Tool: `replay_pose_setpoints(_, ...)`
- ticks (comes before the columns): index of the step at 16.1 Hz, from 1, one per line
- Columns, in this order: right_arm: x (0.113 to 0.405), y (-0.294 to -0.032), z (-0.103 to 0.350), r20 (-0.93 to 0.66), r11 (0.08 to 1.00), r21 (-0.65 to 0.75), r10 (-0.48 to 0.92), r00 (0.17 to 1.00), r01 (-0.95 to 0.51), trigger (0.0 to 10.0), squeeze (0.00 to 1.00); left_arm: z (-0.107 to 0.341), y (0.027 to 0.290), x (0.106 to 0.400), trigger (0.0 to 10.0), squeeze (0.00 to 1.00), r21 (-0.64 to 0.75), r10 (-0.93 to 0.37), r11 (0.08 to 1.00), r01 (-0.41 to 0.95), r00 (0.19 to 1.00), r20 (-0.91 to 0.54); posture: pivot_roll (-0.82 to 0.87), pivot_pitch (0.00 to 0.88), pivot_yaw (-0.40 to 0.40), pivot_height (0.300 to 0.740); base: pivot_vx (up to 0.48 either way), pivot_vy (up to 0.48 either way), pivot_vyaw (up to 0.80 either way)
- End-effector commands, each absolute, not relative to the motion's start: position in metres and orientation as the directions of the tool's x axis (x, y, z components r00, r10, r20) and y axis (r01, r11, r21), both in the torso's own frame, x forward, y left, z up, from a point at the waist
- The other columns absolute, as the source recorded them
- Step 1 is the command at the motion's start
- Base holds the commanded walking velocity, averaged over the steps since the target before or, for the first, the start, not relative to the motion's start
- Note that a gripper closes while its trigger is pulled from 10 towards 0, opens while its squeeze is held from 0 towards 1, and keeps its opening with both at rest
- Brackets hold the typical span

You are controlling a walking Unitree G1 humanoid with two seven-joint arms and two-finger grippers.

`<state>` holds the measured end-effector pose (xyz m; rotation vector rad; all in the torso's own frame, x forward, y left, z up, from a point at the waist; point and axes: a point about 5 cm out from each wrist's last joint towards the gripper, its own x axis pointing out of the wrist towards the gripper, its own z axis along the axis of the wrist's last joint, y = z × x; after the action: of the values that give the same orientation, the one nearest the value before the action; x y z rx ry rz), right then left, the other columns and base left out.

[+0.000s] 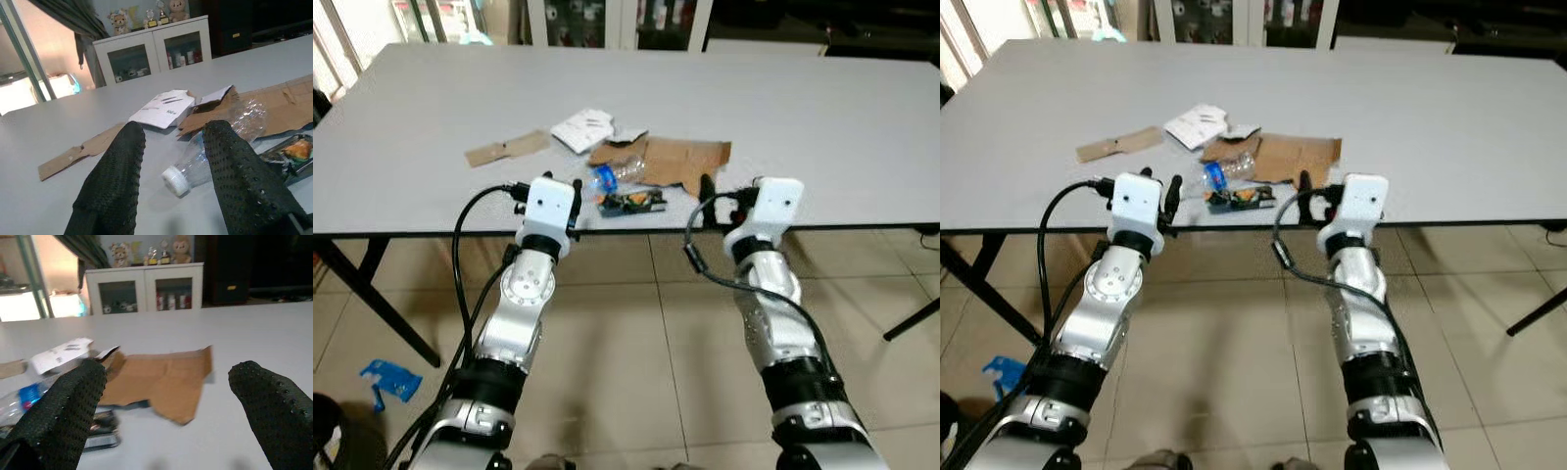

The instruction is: Picking trash to rubbish bin

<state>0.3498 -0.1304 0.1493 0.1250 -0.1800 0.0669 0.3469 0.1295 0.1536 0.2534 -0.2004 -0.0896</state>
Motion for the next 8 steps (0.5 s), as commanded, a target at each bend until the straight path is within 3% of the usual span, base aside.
replay_pose_setpoints(1, 0.349, -0.132, 0.148, 0.168, 0.989, 0.121, 0.059, 0.984, -0.080, 10.0, 0.00, 0.150, 0.128, 0.346, 10.0, 0.00, 0.213, -0.121, 0.973, 0.086, 0.980, 0.159, -0.01, 0.103, -0.052, 0.740, 0.000, 0.000, 0.00)
replay_pose_setpoints(4, 0.348, -0.128, 0.144, 0.146, 0.988, 0.107, 0.097, 0.984, -0.114, 10.0, 0.00, 0.124, 0.120, 0.344, 10.0, 0.00, -0.075, -0.108, 0.991, 0.107, 0.994, -0.013, -0.01, 0.103, -0.050, 0.740, 0.000, 0.000, 0.00)
replay_pose_setpoints(8, 0.347, -0.123, 0.140, 0.115, 0.984, 0.102, 0.137, 0.984, -0.149, 10.0, 0.00, 0.109, 0.108, 0.340, 10.0, 0.00, -0.174, -0.217, 0.965, 0.194, 0.968, -0.123, -0.01, 0.106, -0.051, 0.740, 0.000, 0.000, 0.00)
